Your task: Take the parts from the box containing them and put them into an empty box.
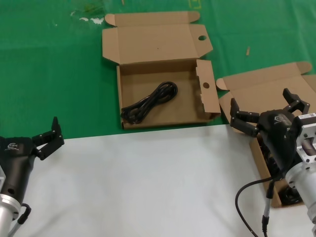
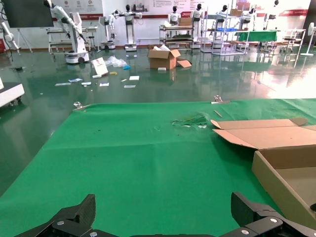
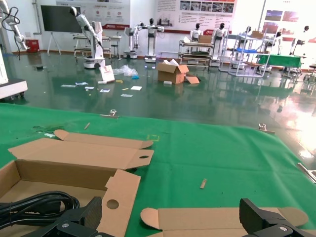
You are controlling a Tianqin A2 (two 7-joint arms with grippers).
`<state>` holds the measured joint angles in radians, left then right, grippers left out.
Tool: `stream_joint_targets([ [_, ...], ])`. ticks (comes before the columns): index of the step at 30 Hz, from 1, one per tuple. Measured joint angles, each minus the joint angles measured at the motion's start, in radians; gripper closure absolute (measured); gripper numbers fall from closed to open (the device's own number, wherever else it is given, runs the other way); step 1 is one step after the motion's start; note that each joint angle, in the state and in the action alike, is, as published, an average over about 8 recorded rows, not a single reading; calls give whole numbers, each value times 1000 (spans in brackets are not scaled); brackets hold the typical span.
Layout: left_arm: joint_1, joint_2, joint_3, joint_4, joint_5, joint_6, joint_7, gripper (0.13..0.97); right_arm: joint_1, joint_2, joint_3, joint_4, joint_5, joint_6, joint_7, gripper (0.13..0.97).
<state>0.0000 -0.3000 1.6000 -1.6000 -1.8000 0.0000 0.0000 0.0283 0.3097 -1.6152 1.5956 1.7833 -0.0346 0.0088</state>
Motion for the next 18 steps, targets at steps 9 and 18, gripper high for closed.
stream_joint_targets([
  [9, 0, 0, 0, 0, 0, 0, 0, 132, 0, 0, 0, 0, 0, 0, 0, 129],
  [18, 0, 0, 0, 0, 0, 0, 0, 132, 0, 0, 0, 0, 0, 0, 0, 129],
])
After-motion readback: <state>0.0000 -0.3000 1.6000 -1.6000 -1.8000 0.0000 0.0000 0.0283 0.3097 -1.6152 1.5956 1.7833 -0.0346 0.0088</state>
